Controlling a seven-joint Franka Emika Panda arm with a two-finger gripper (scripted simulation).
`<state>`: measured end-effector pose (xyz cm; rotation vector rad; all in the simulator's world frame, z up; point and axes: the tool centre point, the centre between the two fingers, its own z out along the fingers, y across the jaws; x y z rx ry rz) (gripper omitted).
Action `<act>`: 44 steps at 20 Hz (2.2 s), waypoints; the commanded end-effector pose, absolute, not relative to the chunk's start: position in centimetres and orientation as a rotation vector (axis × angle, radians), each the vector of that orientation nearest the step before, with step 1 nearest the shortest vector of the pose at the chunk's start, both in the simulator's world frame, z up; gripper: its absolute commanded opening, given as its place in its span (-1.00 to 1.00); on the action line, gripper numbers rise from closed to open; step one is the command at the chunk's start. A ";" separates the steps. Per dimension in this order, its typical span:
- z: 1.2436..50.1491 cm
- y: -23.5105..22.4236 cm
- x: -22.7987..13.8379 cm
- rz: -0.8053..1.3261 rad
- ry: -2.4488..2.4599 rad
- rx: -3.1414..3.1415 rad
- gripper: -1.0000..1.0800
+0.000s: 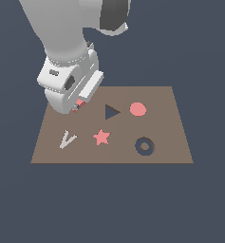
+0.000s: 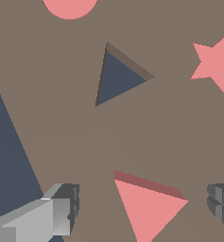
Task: Insert a designated object into the corresponding slot on a board.
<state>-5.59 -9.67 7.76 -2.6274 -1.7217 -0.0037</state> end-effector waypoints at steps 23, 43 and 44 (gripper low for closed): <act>5.0 -12.8 -4.9 0.000 -2.156 -2.285 0.92; 3.0 -12.8 -4.9 0.000 -2.162 -2.280 -1.00; 3.0 -12.8 -4.9 0.000 -2.162 -2.280 -1.00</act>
